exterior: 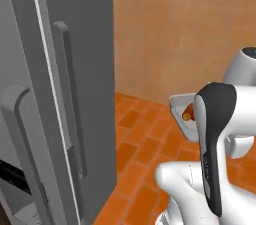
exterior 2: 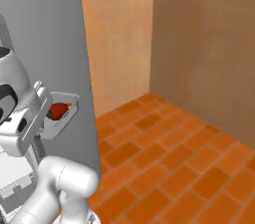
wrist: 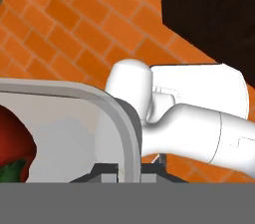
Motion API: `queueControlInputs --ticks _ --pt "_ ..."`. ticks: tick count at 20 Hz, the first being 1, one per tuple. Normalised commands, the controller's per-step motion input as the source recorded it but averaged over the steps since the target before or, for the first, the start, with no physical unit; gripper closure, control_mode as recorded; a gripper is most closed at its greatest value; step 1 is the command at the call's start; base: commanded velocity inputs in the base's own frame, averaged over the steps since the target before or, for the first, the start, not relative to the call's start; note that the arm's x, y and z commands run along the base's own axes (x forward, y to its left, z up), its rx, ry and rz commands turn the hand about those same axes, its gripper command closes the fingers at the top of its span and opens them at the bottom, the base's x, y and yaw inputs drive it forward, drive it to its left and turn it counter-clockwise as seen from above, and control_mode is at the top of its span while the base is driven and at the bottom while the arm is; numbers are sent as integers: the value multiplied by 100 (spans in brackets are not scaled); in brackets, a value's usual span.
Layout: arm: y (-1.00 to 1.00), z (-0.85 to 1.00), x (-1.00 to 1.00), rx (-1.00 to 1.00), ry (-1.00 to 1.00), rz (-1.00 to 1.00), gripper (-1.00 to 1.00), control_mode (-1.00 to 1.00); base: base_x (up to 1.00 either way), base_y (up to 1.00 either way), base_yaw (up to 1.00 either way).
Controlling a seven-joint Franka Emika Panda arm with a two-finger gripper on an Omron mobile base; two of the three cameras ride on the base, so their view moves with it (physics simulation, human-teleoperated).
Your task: Take the meat container that has the shrimp and place it on the second highest rack of the freezer. Then take the vegetable container that has the bell pepper and carrot and place it on the highest rack of the freezer.
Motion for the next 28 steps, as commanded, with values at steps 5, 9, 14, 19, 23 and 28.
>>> queueControlInputs --ticks 5,9,14,19,23,28 --pt "0 0 0 0 0 0 100 100 1 0 70" --pt "0 0 0 0 0 0 100 100 17 -25 58" --pt "0 0 0 0 0 0 100 100 36 -49 54" --pt "0 0 0 0 0 0 100 100 29 -37 59" --pt "0 0 0 0 0 0 100 100 5 -2 65" --pt "0 0 0 0 0 0 100 100 7 0 61"
